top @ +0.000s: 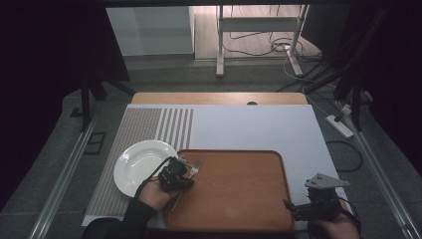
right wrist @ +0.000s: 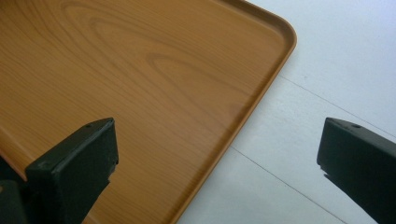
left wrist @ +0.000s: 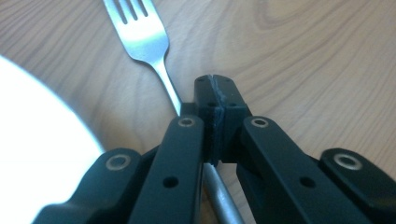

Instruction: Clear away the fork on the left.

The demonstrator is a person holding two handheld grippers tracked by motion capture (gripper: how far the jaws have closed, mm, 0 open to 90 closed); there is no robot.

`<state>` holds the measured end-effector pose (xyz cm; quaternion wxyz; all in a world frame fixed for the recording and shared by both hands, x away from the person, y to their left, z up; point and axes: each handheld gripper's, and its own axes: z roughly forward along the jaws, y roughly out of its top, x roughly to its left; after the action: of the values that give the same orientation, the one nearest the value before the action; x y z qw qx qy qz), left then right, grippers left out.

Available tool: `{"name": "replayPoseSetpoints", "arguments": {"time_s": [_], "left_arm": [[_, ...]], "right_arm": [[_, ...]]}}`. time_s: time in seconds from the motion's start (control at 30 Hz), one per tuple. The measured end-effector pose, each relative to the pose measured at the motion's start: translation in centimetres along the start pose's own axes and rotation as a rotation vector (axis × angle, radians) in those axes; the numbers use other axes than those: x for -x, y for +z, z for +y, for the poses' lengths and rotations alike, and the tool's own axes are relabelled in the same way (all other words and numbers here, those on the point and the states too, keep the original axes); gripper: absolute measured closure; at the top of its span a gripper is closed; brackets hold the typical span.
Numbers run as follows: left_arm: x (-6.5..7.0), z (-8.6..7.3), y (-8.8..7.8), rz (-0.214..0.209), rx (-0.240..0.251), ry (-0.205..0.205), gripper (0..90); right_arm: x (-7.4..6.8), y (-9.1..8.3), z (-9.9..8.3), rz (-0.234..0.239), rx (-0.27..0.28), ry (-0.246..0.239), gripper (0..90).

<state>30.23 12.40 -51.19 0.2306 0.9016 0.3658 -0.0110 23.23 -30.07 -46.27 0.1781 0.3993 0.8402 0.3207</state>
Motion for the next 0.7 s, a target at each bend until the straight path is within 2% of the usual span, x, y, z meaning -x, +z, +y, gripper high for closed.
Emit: {"name": "replayPoseSetpoints", "arguments": {"time_s": [0.4, 0.7], "left_arm": [[-1.3, -0.7, -0.5, 0.005, -0.007, -0.04, 88.8], [-1.5, -0.8, -0.6, -0.001, -0.005, -0.036, 86.0]], "right_arm": [[0.0, 0.0, 0.0, 0.002, 0.0, -0.001, 0.0], [-0.1, 0.1, 0.0, 0.002, -0.001, -0.004, 0.0]]}}
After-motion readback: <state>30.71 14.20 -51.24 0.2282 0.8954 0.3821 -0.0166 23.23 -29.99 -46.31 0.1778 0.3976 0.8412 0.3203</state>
